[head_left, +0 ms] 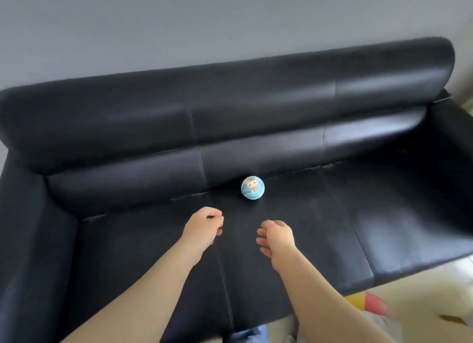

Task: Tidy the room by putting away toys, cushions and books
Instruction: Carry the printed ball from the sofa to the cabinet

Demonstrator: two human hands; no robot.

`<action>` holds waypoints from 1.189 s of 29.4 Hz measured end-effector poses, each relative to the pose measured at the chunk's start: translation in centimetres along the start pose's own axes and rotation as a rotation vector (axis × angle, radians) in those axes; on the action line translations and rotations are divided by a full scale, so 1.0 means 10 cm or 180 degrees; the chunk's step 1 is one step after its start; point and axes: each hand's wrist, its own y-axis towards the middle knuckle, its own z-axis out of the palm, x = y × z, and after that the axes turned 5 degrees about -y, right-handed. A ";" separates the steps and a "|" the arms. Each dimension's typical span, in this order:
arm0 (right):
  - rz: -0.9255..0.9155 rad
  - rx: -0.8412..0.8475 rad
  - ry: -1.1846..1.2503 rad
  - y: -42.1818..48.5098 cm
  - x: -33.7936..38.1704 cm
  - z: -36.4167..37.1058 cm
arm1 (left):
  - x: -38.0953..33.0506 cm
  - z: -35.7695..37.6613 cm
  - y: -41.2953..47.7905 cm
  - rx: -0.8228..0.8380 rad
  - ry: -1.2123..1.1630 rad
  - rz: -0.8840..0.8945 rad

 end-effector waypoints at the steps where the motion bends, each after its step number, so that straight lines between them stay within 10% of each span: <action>1: 0.0040 -0.0040 -0.0142 0.40 0.30 0.07 | -0.16 0.12 0.42 -0.0049 -0.0021 -0.0131; 16: -0.0013 -0.0103 -0.1957 3.19 1.12 0.94 | -0.52 0.67 3.02 -0.0045 -0.0397 -0.1578; 25: 0.0265 -0.0337 -0.1258 3.67 0.82 1.08 | -0.15 0.74 3.38 -0.0137 -0.0578 -0.1789; 35: -0.0406 0.0935 0.0690 1.96 1.06 0.81 | -0.76 0.50 2.47 0.0200 -0.1851 -0.1280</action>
